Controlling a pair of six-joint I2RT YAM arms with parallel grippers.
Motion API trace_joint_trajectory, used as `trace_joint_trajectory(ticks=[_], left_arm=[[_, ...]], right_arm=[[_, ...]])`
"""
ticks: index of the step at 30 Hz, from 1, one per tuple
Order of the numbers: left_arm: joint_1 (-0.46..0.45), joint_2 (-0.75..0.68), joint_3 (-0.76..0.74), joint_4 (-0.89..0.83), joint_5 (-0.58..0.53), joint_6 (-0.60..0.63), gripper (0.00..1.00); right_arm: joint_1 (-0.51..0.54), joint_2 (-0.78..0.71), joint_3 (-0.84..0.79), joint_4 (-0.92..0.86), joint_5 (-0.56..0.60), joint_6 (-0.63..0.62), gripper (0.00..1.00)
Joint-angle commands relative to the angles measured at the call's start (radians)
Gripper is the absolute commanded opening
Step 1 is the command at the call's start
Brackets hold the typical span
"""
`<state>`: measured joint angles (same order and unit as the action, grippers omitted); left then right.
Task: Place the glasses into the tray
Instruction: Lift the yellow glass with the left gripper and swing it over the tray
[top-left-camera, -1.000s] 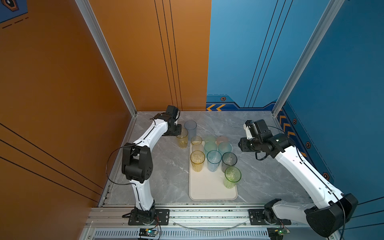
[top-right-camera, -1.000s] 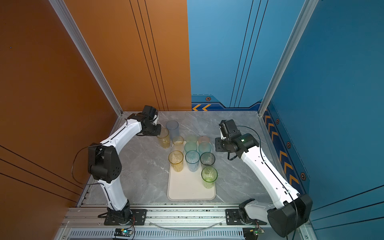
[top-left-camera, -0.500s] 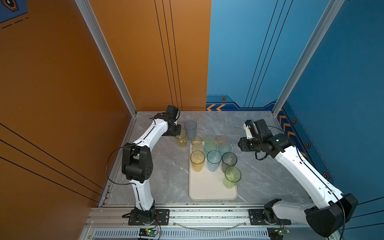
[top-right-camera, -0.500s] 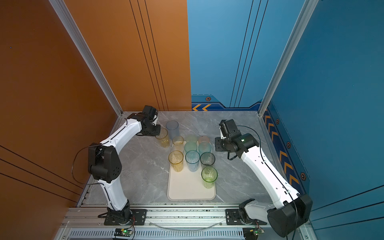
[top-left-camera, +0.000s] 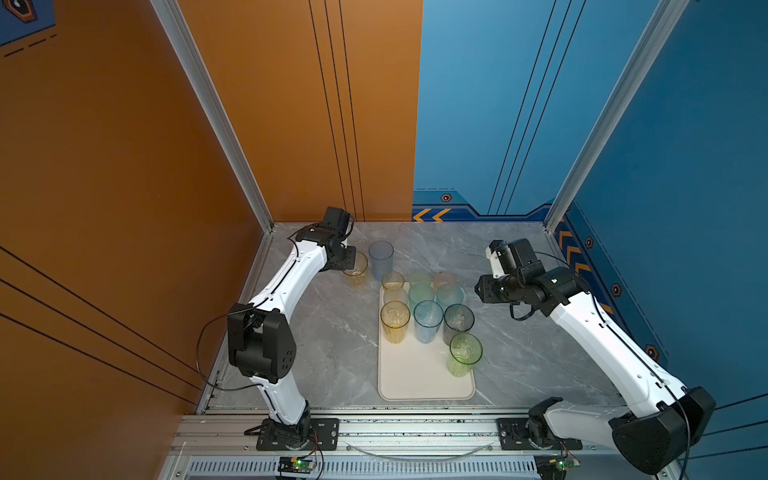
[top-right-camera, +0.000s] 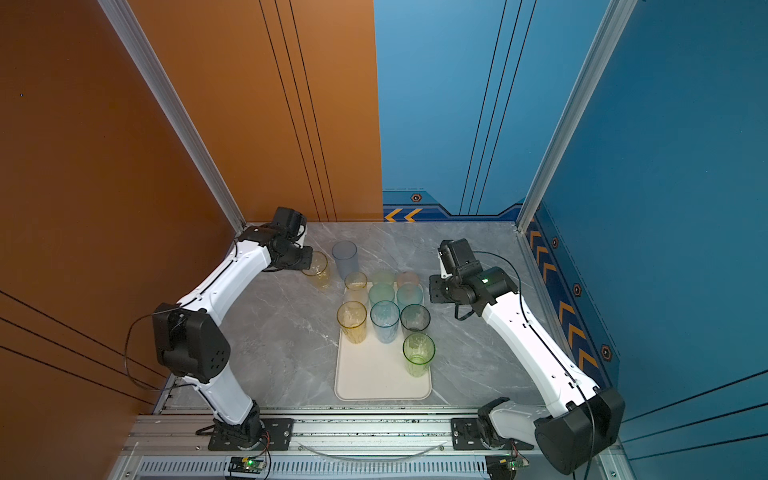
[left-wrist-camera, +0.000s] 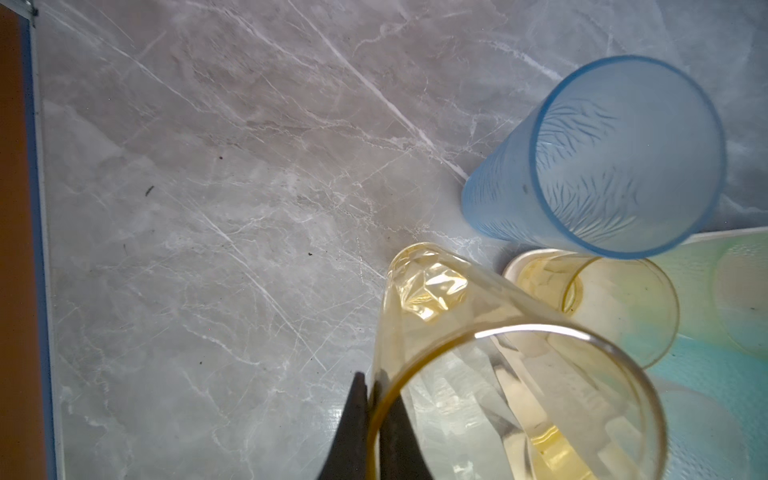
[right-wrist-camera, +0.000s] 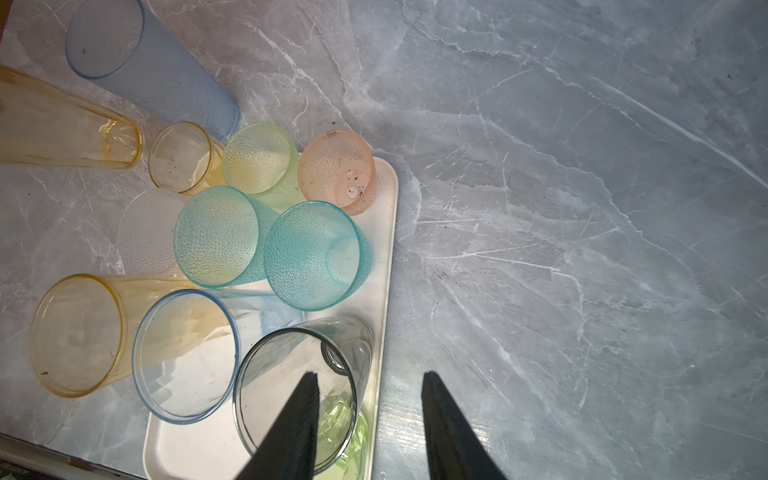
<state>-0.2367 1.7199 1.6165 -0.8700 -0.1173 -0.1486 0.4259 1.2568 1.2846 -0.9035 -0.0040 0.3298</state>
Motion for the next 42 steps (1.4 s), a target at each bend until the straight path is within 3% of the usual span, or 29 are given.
trace_joint_trajectory(ticks=[1,11,21,27,31,37,42], left_arm=[[0.004,-0.087,-0.025,-0.025,-0.027,0.020,0.00],[-0.014,-0.285,-0.024,-0.157,0.021,0.035,0.00],[-0.131,-0.498,0.020,-0.300,0.042,0.033,0.00],[-0.292,-0.554,0.050,-0.376,0.094,0.039,0.00],[-0.446,-0.544,0.063,-0.394,0.087,0.029,0.00],[-0.673,-0.419,0.085,-0.394,0.043,0.036,0.00],[-0.748,-0.277,0.109,-0.393,0.068,0.038,0.00]], right_arm=[[0.004,-0.017,-0.016,0.022,-0.017,0.006,0.40],[0.024,-0.017,-0.021,0.052,-0.030,0.025,0.40],[0.030,-0.080,-0.049,0.130,0.021,0.075,0.39],[0.028,-0.100,-0.043,0.143,0.024,0.090,0.40],[0.030,-0.093,-0.031,0.150,0.019,0.098,0.40],[0.027,-0.087,-0.013,0.157,0.022,0.101,0.40],[0.027,-0.076,-0.001,0.156,0.010,0.098,0.40]])
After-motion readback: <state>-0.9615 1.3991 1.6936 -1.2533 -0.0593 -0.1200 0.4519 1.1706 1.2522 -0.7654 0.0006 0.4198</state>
